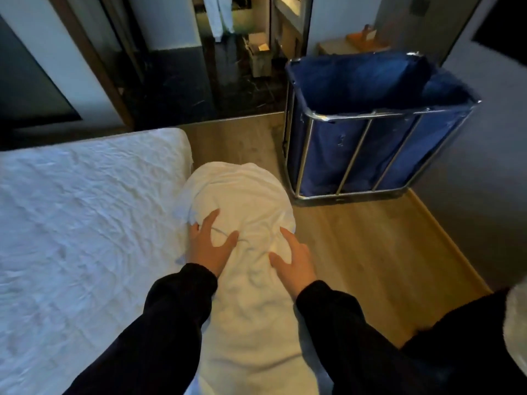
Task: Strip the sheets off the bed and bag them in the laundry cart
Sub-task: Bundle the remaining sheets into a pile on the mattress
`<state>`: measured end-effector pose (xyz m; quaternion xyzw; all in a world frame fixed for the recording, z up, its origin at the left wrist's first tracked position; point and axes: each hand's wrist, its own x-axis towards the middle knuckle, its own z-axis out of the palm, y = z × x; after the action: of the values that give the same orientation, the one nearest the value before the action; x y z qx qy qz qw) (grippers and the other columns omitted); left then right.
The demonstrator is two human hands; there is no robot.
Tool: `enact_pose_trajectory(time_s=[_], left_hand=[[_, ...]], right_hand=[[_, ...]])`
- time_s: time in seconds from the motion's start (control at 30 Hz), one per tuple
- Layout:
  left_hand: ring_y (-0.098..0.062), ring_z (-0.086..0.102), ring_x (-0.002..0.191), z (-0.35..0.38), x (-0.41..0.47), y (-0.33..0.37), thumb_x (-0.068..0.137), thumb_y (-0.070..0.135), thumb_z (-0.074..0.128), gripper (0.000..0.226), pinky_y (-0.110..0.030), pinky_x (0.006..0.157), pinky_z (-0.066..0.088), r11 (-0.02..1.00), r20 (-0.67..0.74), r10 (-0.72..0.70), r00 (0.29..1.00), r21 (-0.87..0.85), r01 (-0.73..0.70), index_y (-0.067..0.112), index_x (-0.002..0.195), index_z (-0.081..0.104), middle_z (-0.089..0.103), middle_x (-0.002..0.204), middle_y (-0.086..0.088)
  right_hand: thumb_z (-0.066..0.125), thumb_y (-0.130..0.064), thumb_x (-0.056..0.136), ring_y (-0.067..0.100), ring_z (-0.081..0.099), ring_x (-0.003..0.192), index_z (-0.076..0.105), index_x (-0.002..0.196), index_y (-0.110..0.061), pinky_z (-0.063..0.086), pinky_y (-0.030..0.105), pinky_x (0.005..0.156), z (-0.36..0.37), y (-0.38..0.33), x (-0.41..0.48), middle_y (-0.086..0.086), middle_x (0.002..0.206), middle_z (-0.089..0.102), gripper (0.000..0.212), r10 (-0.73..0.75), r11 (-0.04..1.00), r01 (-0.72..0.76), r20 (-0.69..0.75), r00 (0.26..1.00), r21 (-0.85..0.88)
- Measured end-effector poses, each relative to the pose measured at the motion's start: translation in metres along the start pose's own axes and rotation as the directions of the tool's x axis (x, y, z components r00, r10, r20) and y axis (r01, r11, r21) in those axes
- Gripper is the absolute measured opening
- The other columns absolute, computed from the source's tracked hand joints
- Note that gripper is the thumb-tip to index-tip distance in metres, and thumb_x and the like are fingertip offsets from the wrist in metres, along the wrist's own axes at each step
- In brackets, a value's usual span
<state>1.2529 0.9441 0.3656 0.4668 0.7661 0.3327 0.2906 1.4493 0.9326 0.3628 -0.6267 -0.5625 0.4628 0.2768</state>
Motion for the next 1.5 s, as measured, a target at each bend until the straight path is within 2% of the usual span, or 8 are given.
enact_pose_trajectory(time_s=[0.13, 0.6, 0.73, 0.87, 1.03, 1.23, 1.37, 1.5], left_hand=[[-0.029, 0.04, 0.129, 0.008, 0.074, 0.026, 0.083, 0.045, 0.067, 0.067, -0.036, 0.103, 0.034, 0.999, -0.098, -0.048, 0.994, -0.012, 0.047, 0.039, 0.141, 0.035, 0.031, 0.144, -0.011], [-0.026, 0.043, 0.127, 0.008, 0.337, 0.09, 0.087, 0.052, 0.059, 0.065, -0.04, 0.105, 0.036, 0.947, -0.374, -0.309, 0.875, -0.04, 0.317, 0.044, 0.144, 0.028, 0.031, 0.146, -0.007], [-0.025, 0.045, 0.125, -0.006, 0.424, 0.089, 0.084, 0.048, 0.065, 0.066, -0.037, 0.104, 0.037, 0.935, -0.433, -0.345, 0.833, -0.084, 0.344, 0.04, 0.142, 0.035, 0.038, 0.14, -0.006], [-0.028, 0.046, 0.124, -0.023, 0.529, 0.091, 0.078, 0.05, 0.069, 0.071, -0.035, 0.102, 0.036, 0.931, -0.446, -0.361, 0.819, -0.129, 0.34, 0.032, 0.141, 0.041, 0.046, 0.136, -0.011], [-0.029, 0.048, 0.124, -0.043, 0.662, 0.111, 0.08, 0.041, 0.073, 0.067, -0.034, 0.104, 0.035, 0.945, -0.465, -0.327, 0.823, -0.139, 0.297, 0.029, 0.139, 0.045, 0.05, 0.136, -0.012], [-0.025, 0.05, 0.123, -0.061, 0.797, 0.108, 0.079, 0.034, 0.076, 0.061, -0.034, 0.105, 0.038, 0.933, -0.516, -0.356, 0.779, -0.242, 0.266, 0.029, 0.135, 0.051, 0.052, 0.134, -0.008], [-0.025, 0.053, 0.119, -0.078, 0.887, 0.089, 0.078, 0.031, 0.077, 0.058, -0.041, 0.103, 0.043, 0.903, -0.57, -0.42, 0.706, -0.336, 0.266, 0.029, 0.131, 0.054, 0.055, 0.129, -0.007], [-0.022, 0.056, 0.114, -0.113, 0.972, 0.08, 0.077, 0.03, 0.076, 0.058, -0.038, 0.098, 0.047, 0.856, -0.629, -0.513, 0.584, -0.429, 0.29, 0.03, 0.131, 0.054, 0.056, 0.127, -0.007]], right_hand=[[0.061, -0.019, 0.09, 0.023, 0.038, 0.13, 0.035, 0.145, -0.031, 0.026, 0.015, 0.093, -0.002, -0.025, 0.1, 0.008, 0.137, 0.041, 0.062, -0.066, 0.998, 0.064, 0.086, 0.994, 0.018], [0.061, -0.027, 0.091, 0.025, 0.041, 0.13, 0.033, 0.145, -0.035, 0.033, 0.027, 0.102, 0.031, -0.131, 0.435, 0.008, 0.141, 0.037, 0.062, -0.148, 0.984, 0.177, 0.458, 0.876, -0.02], [0.055, -0.047, 0.079, 0.032, 0.041, 0.129, 0.035, 0.145, -0.03, 0.032, 0.029, 0.104, 0.061, -0.173, 0.521, 0.013, 0.136, 0.043, 0.071, -0.196, 0.965, 0.257, 0.515, 0.834, -0.049], [0.045, -0.067, 0.07, 0.03, 0.055, 0.116, 0.039, 0.143, -0.031, 0.045, 0.032, 0.094, 0.092, -0.216, 0.622, 0.012, 0.127, 0.056, 0.081, -0.284, 0.915, 0.389, 0.515, 0.809, -0.108], [0.055, -0.047, 0.078, 0.026, 0.05, 0.123, 0.038, 0.143, -0.032, 0.037, 0.026, 0.098, 0.11, -0.278, 0.743, 0.008, 0.133, 0.05, 0.069, -0.279, 0.922, 0.372, 0.479, 0.832, -0.109], [0.057, -0.042, 0.074, 0.024, 0.046, 0.127, 0.043, 0.141, -0.026, 0.029, 0.018, 0.098, 0.152, -0.336, 0.863, 0.007, 0.138, 0.049, 0.07, -0.313, 0.916, 0.395, 0.499, 0.809, -0.066], [0.054, -0.052, 0.07, 0.025, 0.048, 0.124, 0.044, 0.14, -0.028, 0.034, 0.025, 0.102, 0.204, -0.376, 0.951, 0.008, 0.134, 0.051, 0.075, -0.328, 0.903, 0.427, 0.577, 0.748, -0.04], [0.067, -0.031, 0.08, 0.024, 0.046, 0.126, 0.043, 0.141, -0.026, 0.034, 0.025, 0.1, 0.265, -0.436, 1.037, 0.007, 0.137, 0.05, 0.066, -0.336, 0.878, 0.477, 0.689, 0.642, -0.016]])
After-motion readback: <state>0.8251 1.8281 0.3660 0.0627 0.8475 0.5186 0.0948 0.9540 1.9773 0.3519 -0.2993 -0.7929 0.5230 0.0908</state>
